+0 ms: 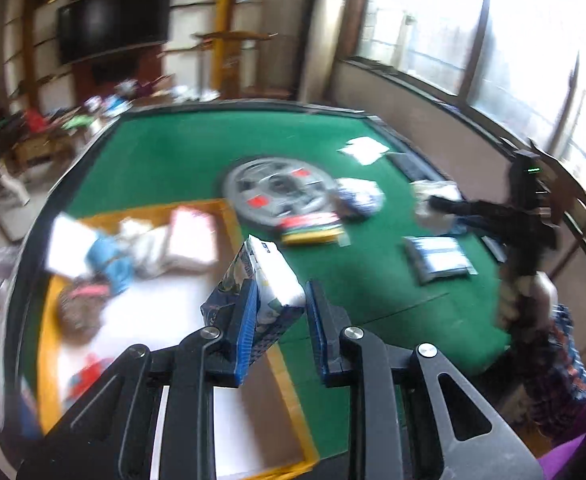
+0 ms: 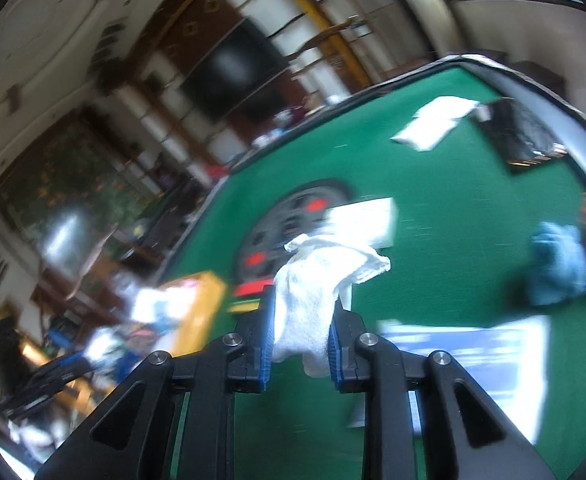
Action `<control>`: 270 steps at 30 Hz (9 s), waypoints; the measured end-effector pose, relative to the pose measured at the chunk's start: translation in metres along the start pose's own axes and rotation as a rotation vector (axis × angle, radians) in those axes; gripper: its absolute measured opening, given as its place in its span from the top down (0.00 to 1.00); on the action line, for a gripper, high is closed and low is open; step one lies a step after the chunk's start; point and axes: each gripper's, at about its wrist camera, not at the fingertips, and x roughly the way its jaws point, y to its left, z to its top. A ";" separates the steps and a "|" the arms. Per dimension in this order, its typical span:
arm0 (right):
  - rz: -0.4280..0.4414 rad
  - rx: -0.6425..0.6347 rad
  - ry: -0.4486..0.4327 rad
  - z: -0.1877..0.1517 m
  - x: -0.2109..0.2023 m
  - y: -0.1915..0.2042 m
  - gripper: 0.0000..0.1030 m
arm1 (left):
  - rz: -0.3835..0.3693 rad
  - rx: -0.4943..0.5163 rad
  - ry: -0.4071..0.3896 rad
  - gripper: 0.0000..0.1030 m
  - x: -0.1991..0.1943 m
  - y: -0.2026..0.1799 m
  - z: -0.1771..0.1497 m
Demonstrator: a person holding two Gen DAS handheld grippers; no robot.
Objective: Organize soft objects
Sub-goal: 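Carry the tissue pack and white cloth over the tray with both tools, then open both tools to drop the pack and cloth into the tray, then move both tools back to the table and grasp the light blue knit cloth with the right tool, then grasp the blue printed bag with the left tool while the right tool holds the knit cloth, then carry the blue bag and knit cloth over the tray with both tools, then open both tools to release the bag and knit cloth into the tray, then grasp the blue-and-white Vinda tissue pack with the right tool, then grasp the striped sponge pack with the left tool while the right tool holds the Vinda pack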
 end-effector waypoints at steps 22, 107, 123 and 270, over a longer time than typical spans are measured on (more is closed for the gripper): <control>0.041 -0.357 0.457 -0.065 0.216 0.207 0.78 | 0.151 -0.423 0.073 0.49 0.049 0.133 -0.030; -0.526 0.019 -0.039 0.025 -0.028 -0.126 0.66 | -0.246 0.006 0.205 0.31 0.110 -0.148 0.007; -0.451 0.079 -0.032 0.034 -0.027 -0.141 0.65 | -0.522 0.280 0.499 0.29 0.252 -0.205 0.051; -0.262 0.002 0.109 -0.005 0.053 -0.039 0.44 | 0.222 -0.088 0.216 0.25 0.186 -0.065 0.018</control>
